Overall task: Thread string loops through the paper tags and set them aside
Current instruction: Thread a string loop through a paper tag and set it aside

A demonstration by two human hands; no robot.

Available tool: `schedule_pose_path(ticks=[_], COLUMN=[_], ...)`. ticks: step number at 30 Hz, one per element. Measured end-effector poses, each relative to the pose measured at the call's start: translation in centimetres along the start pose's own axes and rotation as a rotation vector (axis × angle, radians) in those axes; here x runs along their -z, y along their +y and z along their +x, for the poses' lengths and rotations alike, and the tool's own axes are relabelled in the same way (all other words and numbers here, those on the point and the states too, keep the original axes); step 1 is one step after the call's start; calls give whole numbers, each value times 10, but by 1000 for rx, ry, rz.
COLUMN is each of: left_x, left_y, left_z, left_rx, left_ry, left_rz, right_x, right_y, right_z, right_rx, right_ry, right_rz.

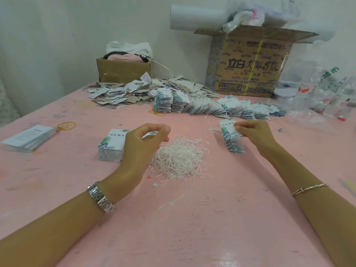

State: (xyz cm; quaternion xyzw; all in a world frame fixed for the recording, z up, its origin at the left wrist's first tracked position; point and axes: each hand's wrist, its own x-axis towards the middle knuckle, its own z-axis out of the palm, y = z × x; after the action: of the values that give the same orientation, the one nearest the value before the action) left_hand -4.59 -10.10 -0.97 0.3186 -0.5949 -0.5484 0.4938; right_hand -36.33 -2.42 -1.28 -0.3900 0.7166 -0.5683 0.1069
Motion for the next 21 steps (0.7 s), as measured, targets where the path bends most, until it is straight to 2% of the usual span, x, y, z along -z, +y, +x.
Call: schedule_pose_path(ticks=[4,8,12,18,21], left_x=[0,-1,-1,-1,0], left_y=[-2,-3,-6,-8,-9], left_z=[-2,-4,-5,-5,-4], left_rx=[-32,-57,-79,-141,-191], left_ry=[-29,-46,-55,-76,-82], left_rz=[32,46,54,98,168], right_x=[5,1,-3,-7,-17], right_y=[10,14,16,14,-7], right_z=[2,-2,-4,-7,-18], right_rx=[-28,80,159,178,316], right_ry=[40,31,3,-29,-61], right_rz=[-199,-475,-651,-790,-721])
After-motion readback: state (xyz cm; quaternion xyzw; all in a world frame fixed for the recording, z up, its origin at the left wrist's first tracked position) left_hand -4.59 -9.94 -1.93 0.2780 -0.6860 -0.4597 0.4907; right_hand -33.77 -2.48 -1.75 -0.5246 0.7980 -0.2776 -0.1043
